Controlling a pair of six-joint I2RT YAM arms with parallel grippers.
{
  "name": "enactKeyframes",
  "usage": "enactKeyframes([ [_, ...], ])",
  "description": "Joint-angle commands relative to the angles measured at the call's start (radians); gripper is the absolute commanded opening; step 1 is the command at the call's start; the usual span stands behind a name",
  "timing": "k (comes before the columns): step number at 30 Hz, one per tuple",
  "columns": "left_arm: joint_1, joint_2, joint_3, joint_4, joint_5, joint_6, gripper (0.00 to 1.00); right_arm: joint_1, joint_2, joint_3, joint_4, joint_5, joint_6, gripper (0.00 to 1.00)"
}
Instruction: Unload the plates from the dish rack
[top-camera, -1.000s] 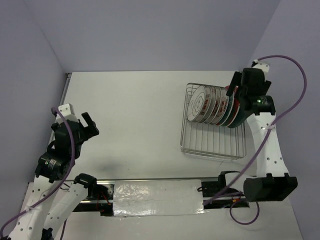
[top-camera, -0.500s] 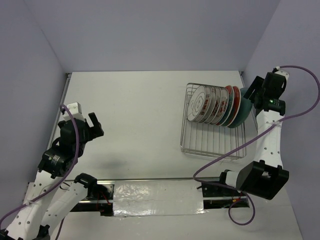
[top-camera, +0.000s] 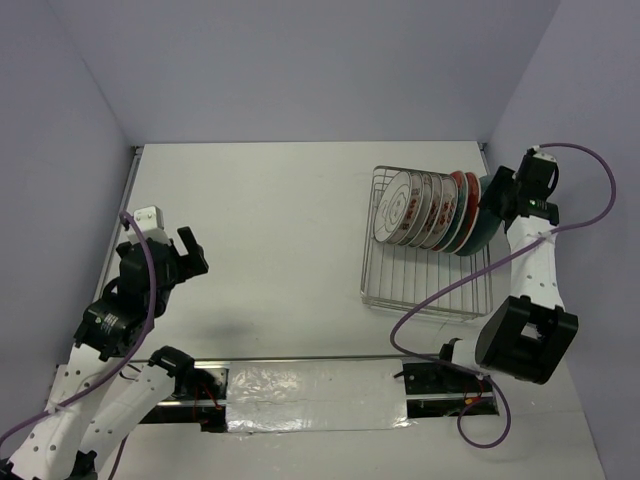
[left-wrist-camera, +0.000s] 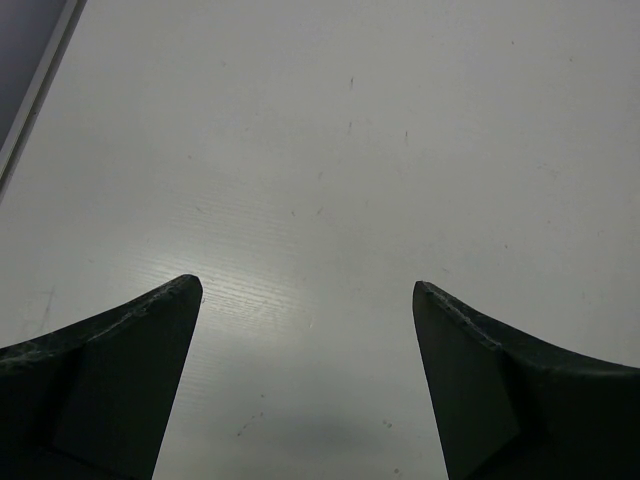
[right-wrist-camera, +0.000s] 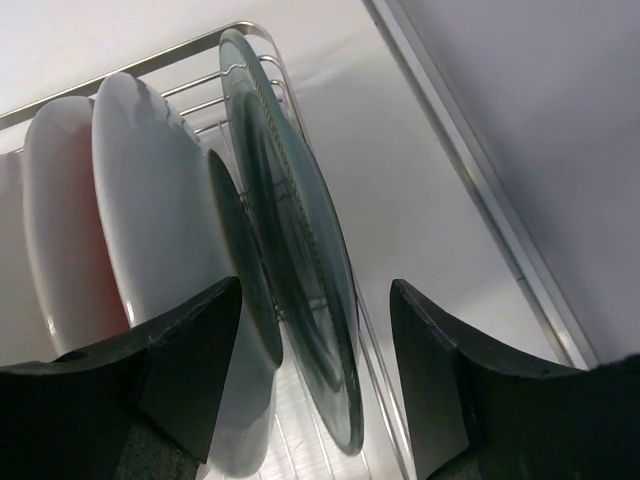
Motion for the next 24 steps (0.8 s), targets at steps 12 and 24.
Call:
enactKeyframes([
  [12, -0.009, 0.008, 0.002, 0.047, 0.026, 0.015, 1.00, -0.003, 0.022, 0.002, 0.091, -0.036, -0.076, 0.20],
  [24, -0.014, 0.017, 0.001, 0.049, 0.030, 0.016, 1.00, 0.003, -0.023, 0.057, 0.080, -0.008, -0.079, 0.00],
])
